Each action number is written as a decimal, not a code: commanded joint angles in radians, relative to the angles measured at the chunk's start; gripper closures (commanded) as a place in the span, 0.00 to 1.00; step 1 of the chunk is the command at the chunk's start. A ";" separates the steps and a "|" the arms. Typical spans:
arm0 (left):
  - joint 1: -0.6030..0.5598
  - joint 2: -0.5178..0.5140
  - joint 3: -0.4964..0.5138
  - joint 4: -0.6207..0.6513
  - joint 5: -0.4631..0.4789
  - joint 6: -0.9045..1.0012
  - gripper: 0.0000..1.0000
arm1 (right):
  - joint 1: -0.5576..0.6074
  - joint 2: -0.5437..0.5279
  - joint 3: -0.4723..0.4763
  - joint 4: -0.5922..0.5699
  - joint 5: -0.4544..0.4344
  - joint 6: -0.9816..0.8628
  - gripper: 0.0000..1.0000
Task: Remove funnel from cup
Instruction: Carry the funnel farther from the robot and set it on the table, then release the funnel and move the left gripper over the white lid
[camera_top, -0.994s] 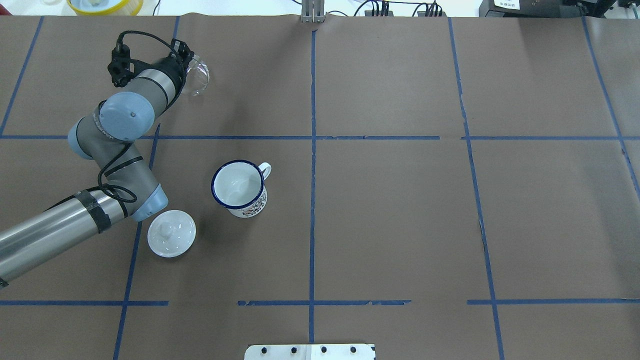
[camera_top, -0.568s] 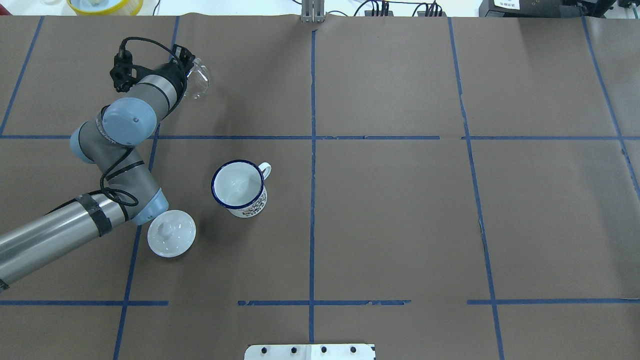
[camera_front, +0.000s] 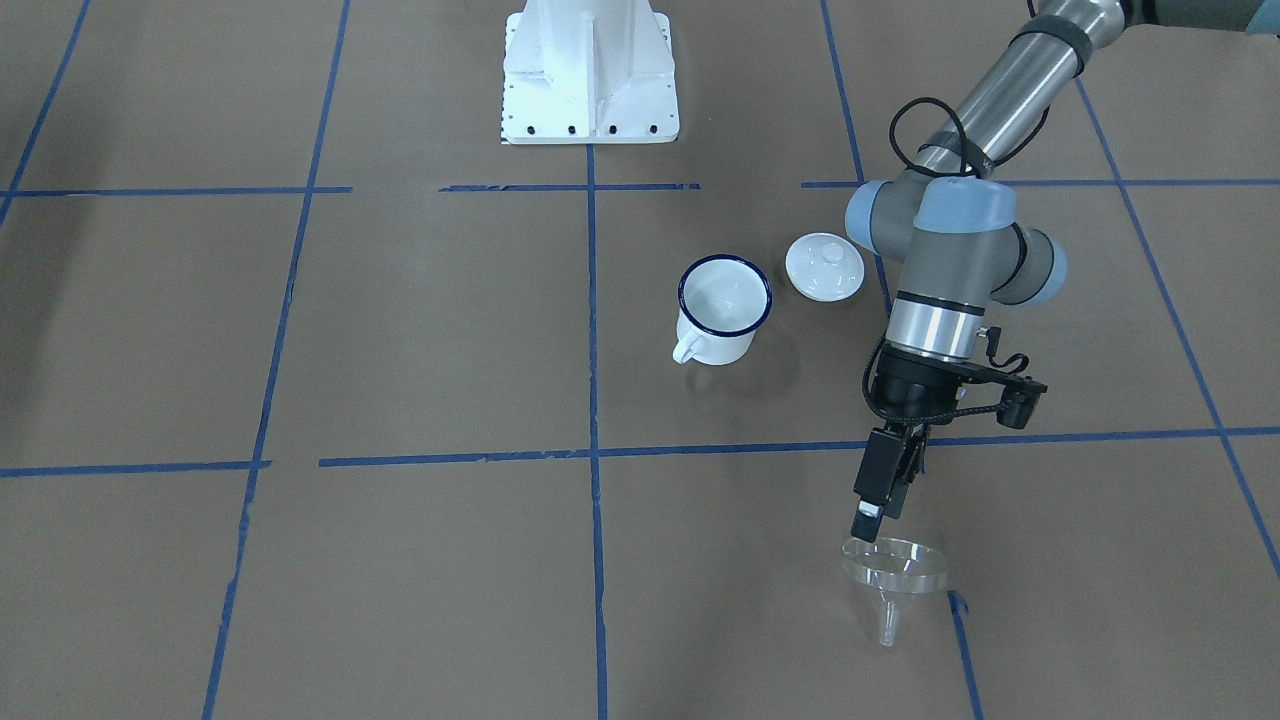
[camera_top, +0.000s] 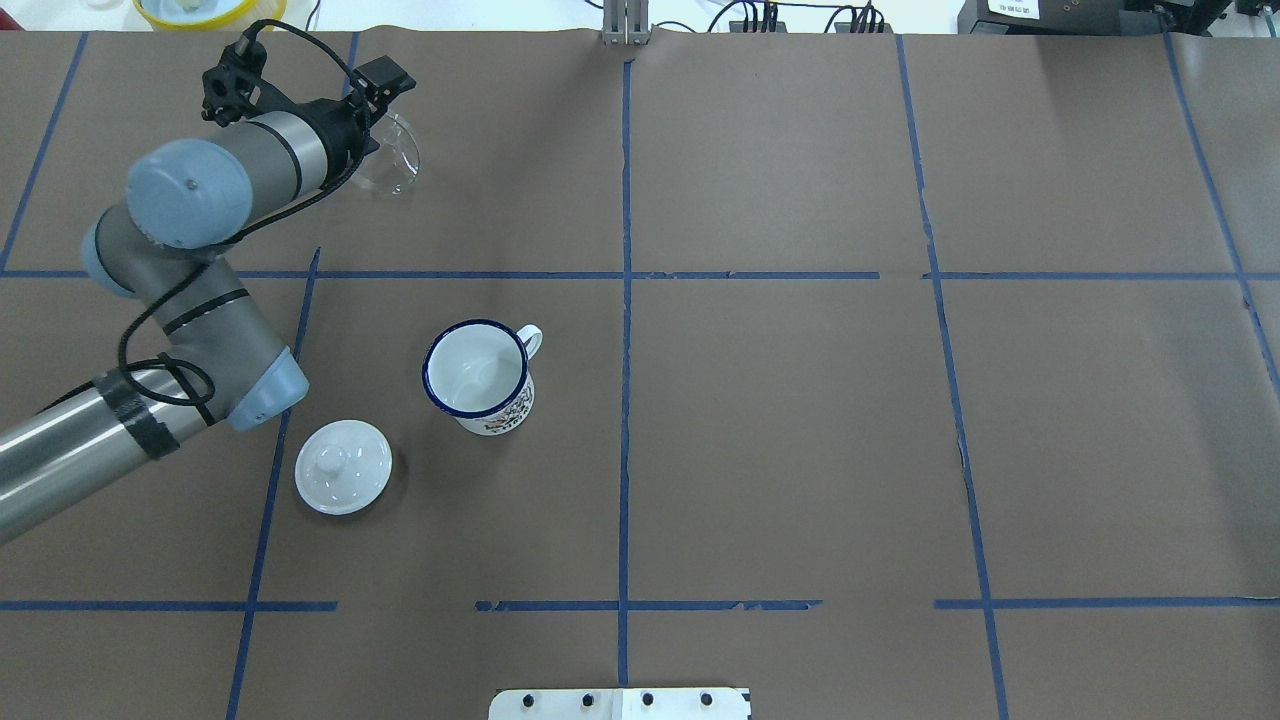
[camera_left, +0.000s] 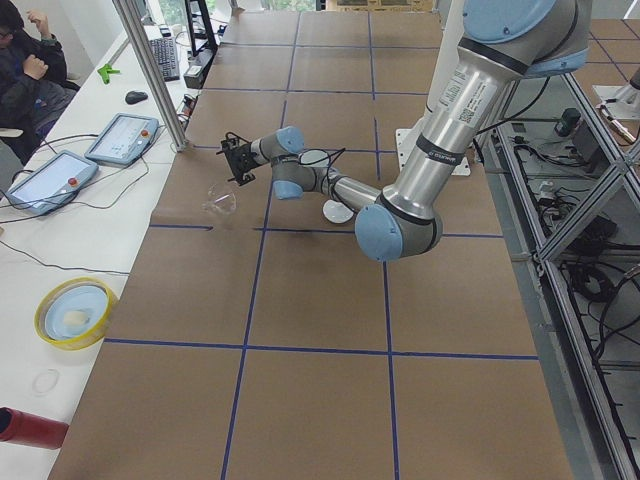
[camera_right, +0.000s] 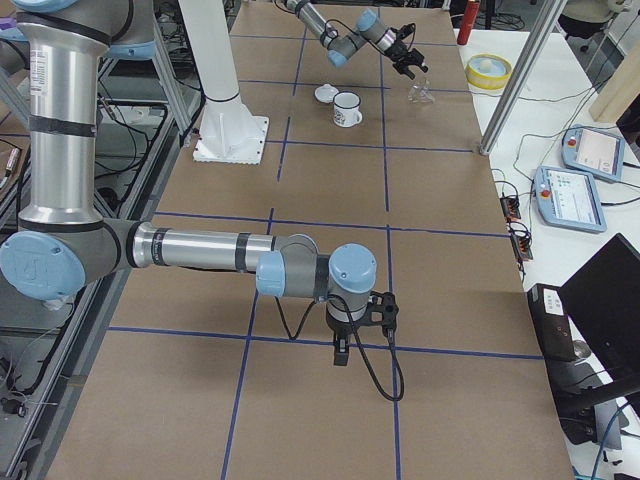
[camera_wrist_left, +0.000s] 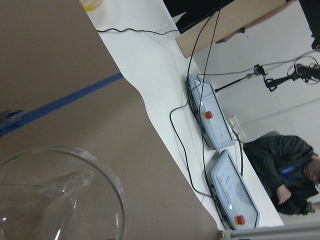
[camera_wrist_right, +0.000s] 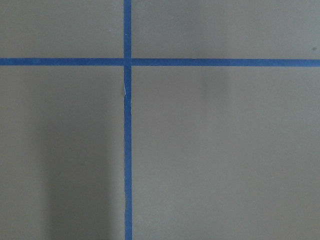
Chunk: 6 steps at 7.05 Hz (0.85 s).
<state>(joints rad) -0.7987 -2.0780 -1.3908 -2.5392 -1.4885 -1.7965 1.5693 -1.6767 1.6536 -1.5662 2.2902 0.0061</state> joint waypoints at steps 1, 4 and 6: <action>-0.059 0.134 -0.331 0.380 -0.319 0.376 0.00 | 0.000 0.000 0.000 0.000 0.000 0.000 0.00; -0.054 0.332 -0.713 0.790 -0.447 0.629 0.00 | 0.000 0.000 0.000 0.000 0.000 0.000 0.00; 0.078 0.335 -0.708 0.884 -0.518 0.565 0.00 | 0.000 0.000 0.000 0.000 0.000 0.000 0.00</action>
<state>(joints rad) -0.8020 -1.7531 -2.0917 -1.7046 -1.9792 -1.1921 1.5693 -1.6766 1.6537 -1.5662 2.2902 0.0061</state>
